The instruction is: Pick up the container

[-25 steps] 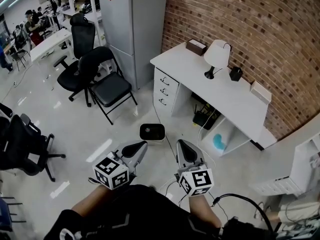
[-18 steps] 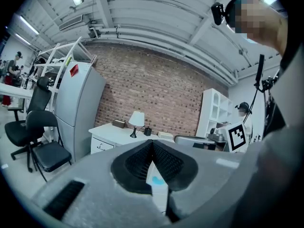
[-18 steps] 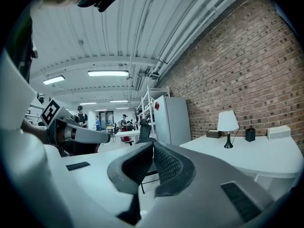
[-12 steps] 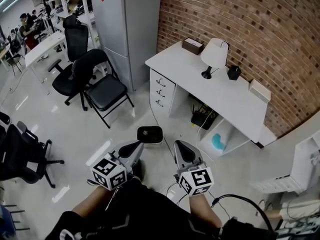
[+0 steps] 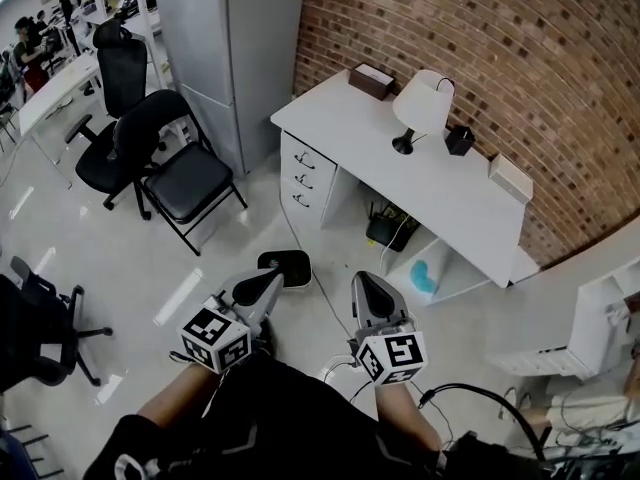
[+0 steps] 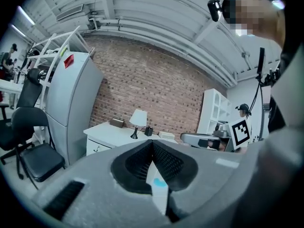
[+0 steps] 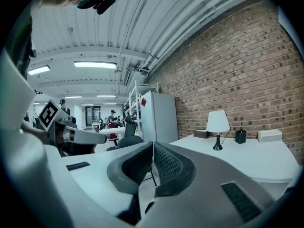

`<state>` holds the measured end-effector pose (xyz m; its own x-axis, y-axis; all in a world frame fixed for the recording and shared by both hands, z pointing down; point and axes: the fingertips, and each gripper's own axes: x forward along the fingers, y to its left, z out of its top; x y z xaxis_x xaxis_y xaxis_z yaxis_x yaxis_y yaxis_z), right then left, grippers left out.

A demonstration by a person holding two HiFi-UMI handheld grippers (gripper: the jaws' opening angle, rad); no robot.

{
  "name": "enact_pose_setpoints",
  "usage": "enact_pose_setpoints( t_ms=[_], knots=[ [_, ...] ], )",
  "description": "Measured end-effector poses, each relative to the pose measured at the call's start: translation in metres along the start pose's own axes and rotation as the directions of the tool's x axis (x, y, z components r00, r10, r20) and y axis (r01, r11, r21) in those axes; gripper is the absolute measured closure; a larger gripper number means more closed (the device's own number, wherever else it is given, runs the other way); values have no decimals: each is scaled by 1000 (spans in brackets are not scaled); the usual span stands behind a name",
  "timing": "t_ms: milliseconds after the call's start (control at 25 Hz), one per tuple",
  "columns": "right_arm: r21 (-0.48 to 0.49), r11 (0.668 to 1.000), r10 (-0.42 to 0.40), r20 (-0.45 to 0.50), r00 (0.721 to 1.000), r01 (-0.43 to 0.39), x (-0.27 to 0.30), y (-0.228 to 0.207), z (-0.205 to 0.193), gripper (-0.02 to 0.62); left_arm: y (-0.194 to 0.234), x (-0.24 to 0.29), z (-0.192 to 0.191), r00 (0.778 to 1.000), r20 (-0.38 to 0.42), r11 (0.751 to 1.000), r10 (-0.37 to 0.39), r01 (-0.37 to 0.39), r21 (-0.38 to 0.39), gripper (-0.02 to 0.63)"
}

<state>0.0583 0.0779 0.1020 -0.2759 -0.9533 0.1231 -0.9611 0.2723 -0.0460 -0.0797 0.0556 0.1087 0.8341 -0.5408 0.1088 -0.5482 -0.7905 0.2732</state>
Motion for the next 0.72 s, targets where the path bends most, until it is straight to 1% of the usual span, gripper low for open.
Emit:
enact_pose_setpoints(
  t_ms=[160, 280, 480, 560, 640, 720],
  knots=[
    [20, 1000, -2, -4, 1000, 2, 38, -12, 1, 586, 36, 22, 4, 1000, -23, 1000, -5, 5, -3, 603],
    [42, 999, -7, -20, 1000, 8, 70, -23, -2, 586, 64, 39, 9, 999, -39, 1000, -7, 6, -26, 601],
    [86, 996, -37, 20, 999, 35, 117, -43, 1, 585, 105, 65, 10, 997, -77, 999, -23, 21, -28, 603],
    [100, 994, -40, 6, 999, 39, 138, -47, -6, 585, 126, 72, 8, 996, -86, 999, -16, 14, -33, 601],
    [130, 989, -66, -21, 998, 68, 155, -54, -13, 585, 145, 79, 5, 996, -93, 999, -8, 3, -46, 603],
    [141, 981, -127, -47, 991, 133, 166, -68, -20, 584, 160, 87, 3, 995, -101, 998, -5, -1, -65, 601]
  ],
)
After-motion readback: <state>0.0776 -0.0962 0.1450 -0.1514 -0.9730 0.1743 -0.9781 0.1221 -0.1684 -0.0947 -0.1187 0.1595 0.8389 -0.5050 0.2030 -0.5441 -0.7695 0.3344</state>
